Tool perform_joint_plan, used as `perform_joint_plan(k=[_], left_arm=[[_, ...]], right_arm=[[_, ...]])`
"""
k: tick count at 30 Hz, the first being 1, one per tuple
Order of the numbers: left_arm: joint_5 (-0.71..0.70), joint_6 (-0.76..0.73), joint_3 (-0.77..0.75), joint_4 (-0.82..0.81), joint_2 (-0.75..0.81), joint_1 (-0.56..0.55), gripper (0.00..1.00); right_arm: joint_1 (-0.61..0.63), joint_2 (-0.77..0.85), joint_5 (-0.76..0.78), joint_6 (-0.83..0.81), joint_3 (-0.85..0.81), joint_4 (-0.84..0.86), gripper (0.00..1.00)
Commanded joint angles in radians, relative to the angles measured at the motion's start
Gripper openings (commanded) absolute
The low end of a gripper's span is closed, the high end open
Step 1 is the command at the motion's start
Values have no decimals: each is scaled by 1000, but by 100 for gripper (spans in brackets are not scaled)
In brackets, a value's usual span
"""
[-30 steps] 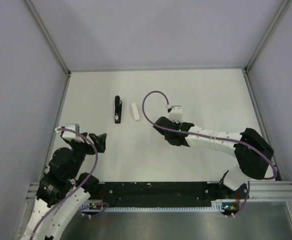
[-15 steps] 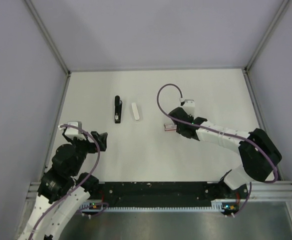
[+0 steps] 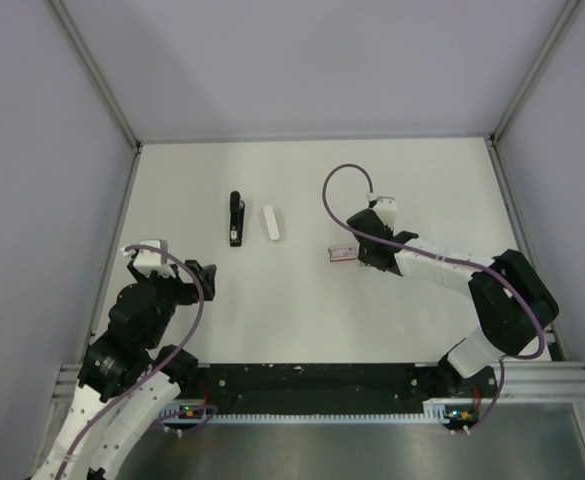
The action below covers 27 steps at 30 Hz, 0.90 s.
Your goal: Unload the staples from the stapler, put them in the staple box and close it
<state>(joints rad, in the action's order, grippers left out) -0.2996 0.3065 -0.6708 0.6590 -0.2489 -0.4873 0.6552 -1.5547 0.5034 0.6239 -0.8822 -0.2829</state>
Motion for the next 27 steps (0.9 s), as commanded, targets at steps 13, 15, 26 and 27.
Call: perform_joint_plan(k=[13, 15, 26, 27], left_arm=[[-15, 3, -9, -24, -24, -2, 99], [-15, 3, -7, -24, -26, 0, 99], [-16, 5, -7, -24, -27, 0, 99], [-18, 5, -7, -24, -26, 0, 99]], right_arm=[[-29, -25, -23, -1, 43, 67, 12], [-31, -25, -25, 2, 46, 70, 12], [-34, -38, -31, 11, 48, 76, 14], [-35, -39, -29, 13, 49, 77, 15]])
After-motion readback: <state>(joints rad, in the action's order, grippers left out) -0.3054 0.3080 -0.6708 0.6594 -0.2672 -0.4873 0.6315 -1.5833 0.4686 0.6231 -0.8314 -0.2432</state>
